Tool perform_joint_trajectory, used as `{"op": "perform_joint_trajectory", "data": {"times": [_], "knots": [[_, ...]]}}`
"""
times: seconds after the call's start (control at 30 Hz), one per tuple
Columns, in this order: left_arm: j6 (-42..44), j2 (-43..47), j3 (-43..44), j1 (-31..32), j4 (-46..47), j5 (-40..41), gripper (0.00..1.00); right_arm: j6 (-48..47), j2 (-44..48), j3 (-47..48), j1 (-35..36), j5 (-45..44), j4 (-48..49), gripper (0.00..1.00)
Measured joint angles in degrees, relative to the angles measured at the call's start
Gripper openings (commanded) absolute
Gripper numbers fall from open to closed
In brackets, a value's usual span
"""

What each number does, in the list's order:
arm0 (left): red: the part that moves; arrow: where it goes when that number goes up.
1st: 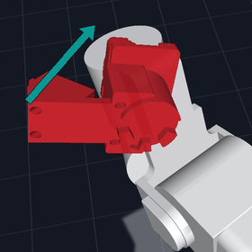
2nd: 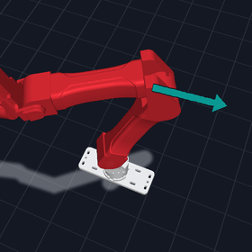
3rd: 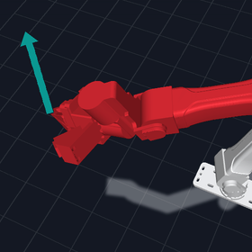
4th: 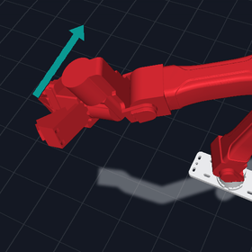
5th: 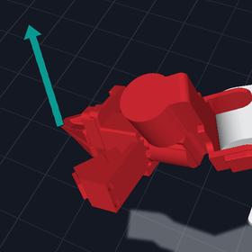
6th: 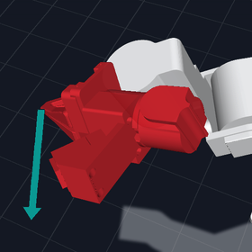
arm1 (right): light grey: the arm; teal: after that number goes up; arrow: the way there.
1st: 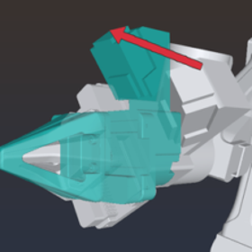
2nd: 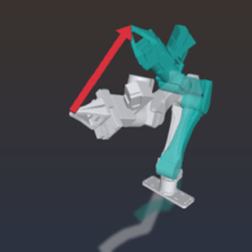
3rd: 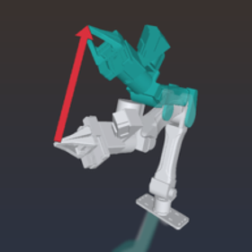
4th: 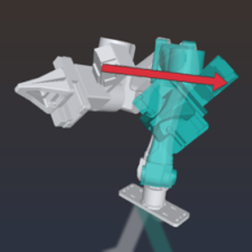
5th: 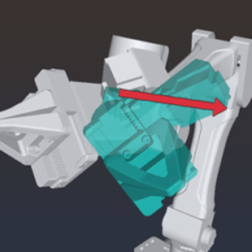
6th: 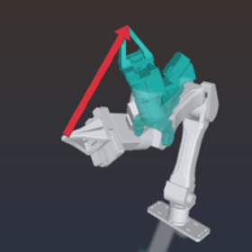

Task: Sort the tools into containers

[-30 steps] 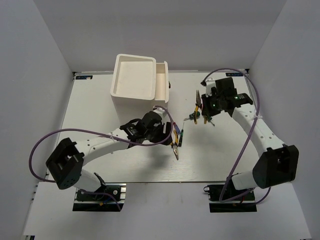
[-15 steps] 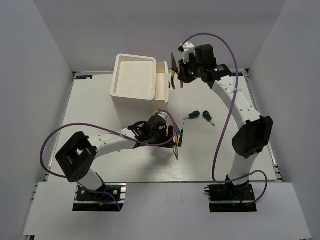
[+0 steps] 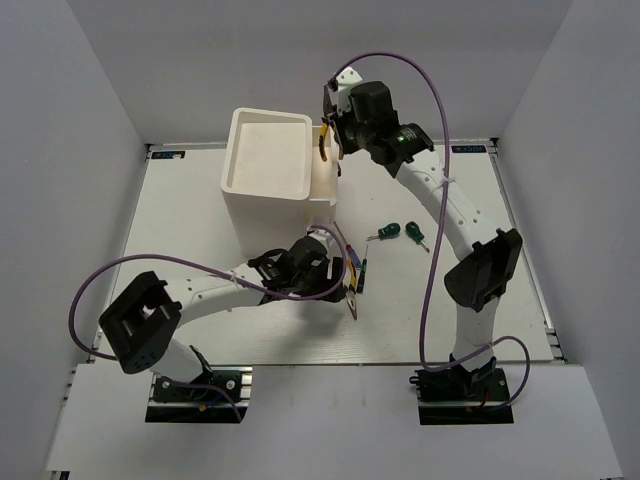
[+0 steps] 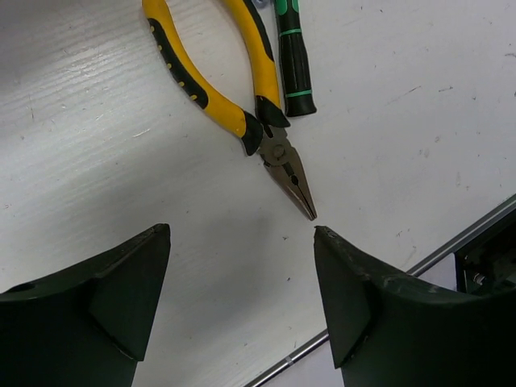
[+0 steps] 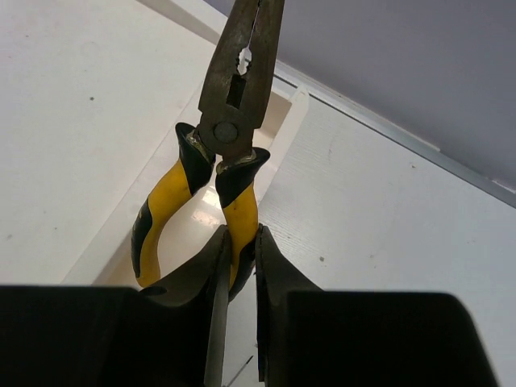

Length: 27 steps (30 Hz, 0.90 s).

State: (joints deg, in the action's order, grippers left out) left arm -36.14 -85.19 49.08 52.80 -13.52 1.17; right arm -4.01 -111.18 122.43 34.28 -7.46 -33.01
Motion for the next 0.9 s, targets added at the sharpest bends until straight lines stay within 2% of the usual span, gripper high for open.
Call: {"op": "perform_joint_trajectory", "data": {"times": [0.3,0.9], "knots": [[-0.1,1.0,-0.5,0.1,0.2,0.2,0.82,5.3,-2.1,-0.1,1.5,-5.4,-0.2,0.00],[-1.2,4.3,-2.8,0.2,0.0,1.4,0.82,12.0,-4.3,-0.5,1.9,-6.1,0.4,0.00]]}}
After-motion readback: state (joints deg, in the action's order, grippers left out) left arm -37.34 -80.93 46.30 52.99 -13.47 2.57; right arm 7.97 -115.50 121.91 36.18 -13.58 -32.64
